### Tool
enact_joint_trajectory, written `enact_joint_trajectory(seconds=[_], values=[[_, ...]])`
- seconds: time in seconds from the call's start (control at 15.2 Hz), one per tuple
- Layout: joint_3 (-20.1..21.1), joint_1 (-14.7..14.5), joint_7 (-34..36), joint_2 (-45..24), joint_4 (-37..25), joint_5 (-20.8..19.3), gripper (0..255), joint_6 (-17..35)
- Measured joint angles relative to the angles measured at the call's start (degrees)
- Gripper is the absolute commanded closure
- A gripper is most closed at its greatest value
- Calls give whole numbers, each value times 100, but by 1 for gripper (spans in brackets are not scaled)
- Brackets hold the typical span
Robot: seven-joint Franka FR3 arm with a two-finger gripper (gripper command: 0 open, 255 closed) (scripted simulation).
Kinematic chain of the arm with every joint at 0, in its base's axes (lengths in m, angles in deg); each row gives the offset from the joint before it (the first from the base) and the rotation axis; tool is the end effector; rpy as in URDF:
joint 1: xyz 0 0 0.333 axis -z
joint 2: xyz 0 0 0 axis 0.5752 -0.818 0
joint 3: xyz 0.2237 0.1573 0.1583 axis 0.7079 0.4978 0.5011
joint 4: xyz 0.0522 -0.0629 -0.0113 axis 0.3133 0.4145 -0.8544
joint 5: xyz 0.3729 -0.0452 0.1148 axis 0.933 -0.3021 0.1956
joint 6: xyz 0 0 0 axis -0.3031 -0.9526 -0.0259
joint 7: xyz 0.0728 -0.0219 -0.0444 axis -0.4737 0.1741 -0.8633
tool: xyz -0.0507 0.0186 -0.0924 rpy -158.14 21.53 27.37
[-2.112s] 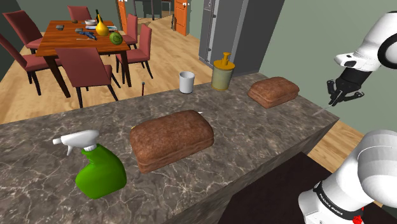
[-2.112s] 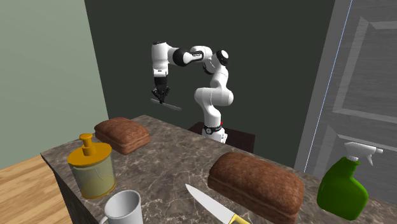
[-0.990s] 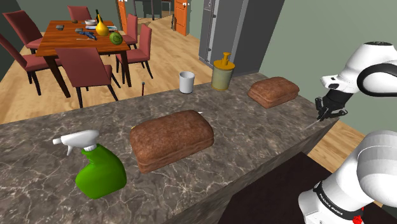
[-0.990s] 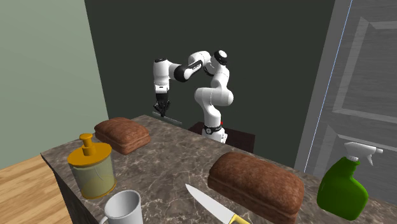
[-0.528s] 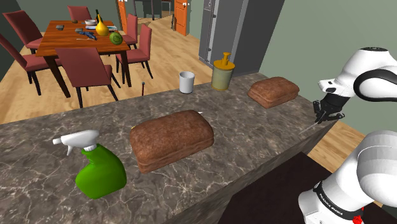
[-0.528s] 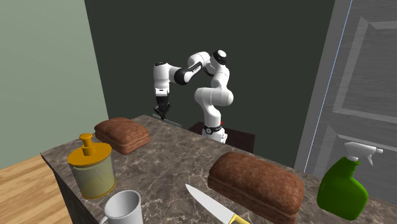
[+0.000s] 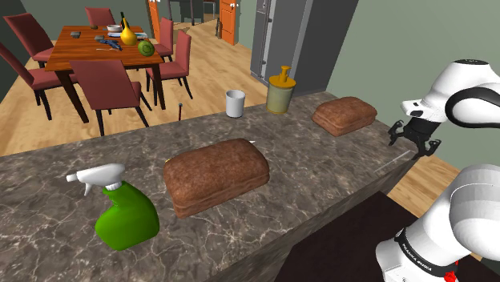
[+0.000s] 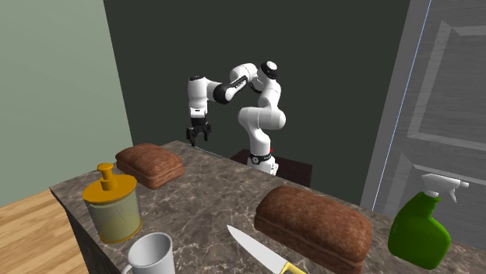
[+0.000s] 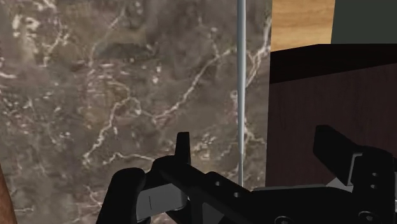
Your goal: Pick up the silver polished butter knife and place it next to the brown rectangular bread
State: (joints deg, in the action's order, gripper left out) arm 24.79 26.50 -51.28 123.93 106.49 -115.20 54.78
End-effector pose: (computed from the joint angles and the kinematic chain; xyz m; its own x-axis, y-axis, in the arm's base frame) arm 0.2065 -0.2494 0.3691 0.1174 0.9917 -0.0520 0.9930 -0.1177 -0.0030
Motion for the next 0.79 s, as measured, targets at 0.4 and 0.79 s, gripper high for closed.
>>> enact_joint_trajectory(seconds=[0.4,0.79], values=[[619,-64,-78,143,-388,548,0,-568],[685,-67,-97,160,-438,609,0,-642]])
